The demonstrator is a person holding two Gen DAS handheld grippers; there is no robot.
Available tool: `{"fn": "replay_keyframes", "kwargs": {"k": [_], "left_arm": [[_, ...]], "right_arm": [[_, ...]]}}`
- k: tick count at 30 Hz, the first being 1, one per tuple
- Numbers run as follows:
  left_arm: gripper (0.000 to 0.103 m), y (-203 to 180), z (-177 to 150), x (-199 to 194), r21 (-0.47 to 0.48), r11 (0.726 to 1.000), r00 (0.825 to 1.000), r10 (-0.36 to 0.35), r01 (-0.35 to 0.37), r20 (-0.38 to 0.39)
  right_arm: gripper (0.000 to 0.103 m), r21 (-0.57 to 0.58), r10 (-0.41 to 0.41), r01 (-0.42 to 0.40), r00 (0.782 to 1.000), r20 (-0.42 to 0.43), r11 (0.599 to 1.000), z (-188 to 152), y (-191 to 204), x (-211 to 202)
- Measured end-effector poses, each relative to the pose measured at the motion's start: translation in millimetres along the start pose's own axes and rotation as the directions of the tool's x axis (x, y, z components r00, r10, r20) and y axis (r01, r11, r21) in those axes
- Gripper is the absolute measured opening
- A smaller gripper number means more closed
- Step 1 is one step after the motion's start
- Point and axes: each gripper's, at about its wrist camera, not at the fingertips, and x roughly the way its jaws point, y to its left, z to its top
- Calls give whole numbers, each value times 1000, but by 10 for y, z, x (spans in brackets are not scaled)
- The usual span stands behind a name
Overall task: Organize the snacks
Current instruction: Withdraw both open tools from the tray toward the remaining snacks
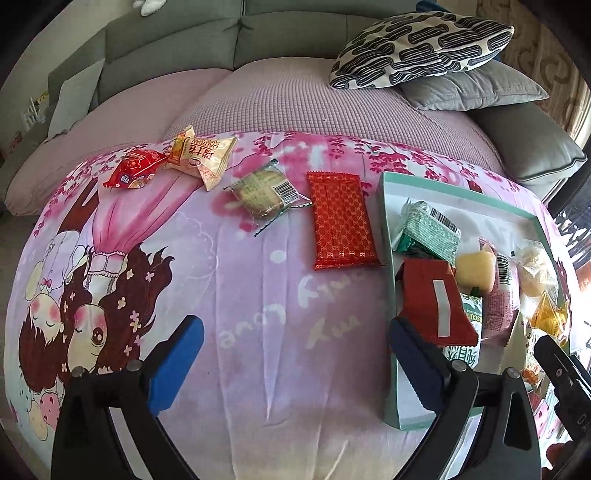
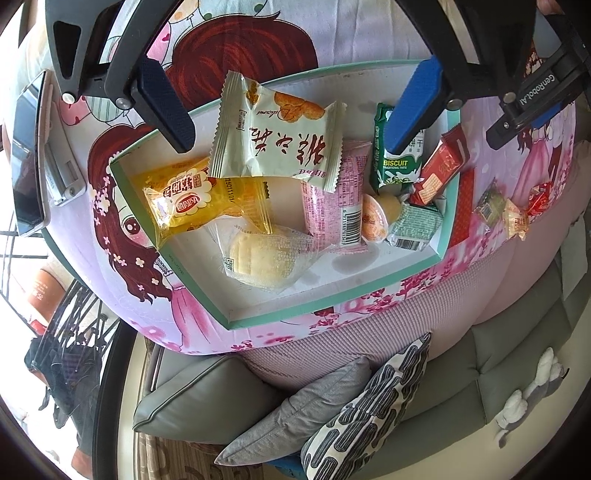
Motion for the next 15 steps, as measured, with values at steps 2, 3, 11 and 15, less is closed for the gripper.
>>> {"fn": "replay_keyframes", "kwargs": {"k": [2, 3, 11, 15], "left_arm": [[100, 14, -2, 6, -4, 1000, 1000, 13, -13, 4], [100, 22, -5, 8, -6, 1000, 1000, 13, -13, 4], [100, 40, 30, -23, 12, 998, 998, 58, -58, 19], [100, 81, 45, -65, 39, 991, 990, 125, -127, 61]], "right_arm": [[103, -4, -5, 5, 1000, -1, 1000, -2, 4, 1], [103, -5, -5, 5, 1000, -1, 1000, -3, 6, 1], [103, -30, -15, 15, 1000, 1, 999, -8, 93, -8], [103, -68, -6, 6, 1000, 6, 998, -10, 227, -28]]}}
